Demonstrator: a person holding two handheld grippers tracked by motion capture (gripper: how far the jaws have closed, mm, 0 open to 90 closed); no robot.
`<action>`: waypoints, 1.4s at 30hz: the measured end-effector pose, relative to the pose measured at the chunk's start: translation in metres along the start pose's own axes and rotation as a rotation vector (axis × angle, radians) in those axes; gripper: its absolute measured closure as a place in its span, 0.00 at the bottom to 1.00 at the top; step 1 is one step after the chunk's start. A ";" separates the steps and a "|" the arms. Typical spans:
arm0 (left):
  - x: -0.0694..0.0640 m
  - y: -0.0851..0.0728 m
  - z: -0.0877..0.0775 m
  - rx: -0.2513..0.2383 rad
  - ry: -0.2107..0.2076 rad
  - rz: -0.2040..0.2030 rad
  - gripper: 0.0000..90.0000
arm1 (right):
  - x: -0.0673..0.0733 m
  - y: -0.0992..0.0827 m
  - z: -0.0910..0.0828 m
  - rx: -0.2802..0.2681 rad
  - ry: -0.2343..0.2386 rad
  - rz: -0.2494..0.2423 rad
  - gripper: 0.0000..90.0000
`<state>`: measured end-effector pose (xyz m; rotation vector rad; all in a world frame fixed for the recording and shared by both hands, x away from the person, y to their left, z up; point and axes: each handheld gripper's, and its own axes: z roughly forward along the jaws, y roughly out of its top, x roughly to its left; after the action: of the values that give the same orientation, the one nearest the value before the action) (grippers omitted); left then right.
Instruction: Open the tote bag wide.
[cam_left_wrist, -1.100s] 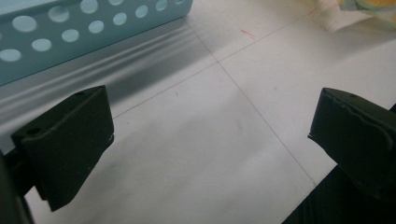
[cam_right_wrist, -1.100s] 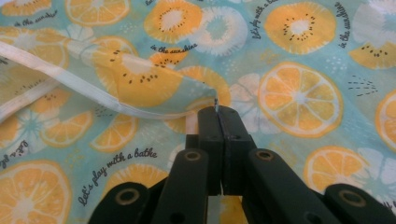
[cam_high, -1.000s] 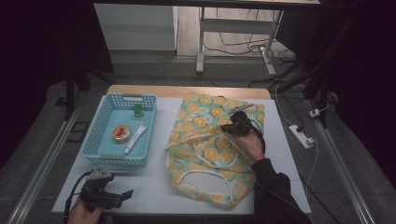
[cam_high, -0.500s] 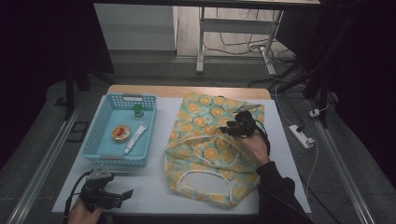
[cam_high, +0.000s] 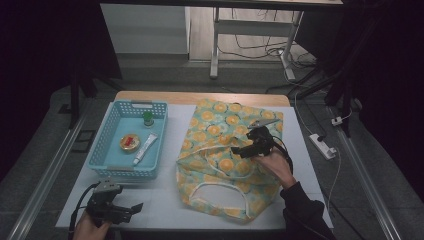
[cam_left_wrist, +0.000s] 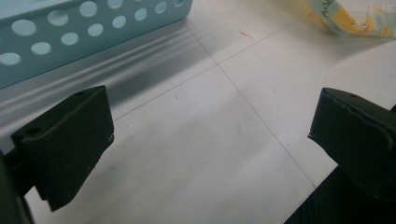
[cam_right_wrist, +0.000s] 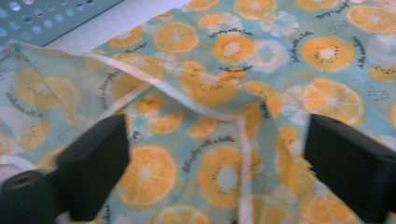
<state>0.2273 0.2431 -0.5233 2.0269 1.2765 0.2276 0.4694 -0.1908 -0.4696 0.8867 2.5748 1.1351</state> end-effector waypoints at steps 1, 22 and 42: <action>0.000 0.000 0.000 0.000 0.001 0.003 0.00 | 0.004 -0.001 0.000 -0.002 0.005 -0.008 0.01; -0.001 0.000 0.000 -0.001 -0.001 0.009 0.00 | 0.064 -0.029 0.042 0.170 0.080 -0.173 0.00; -0.001 0.000 0.000 0.001 -0.003 0.011 0.00 | 0.069 -0.033 0.042 0.188 0.099 -0.251 0.62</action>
<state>0.2268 0.2422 -0.5231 2.0342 1.2647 0.2295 0.4158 -0.1411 -0.5181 0.5318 2.8105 0.9003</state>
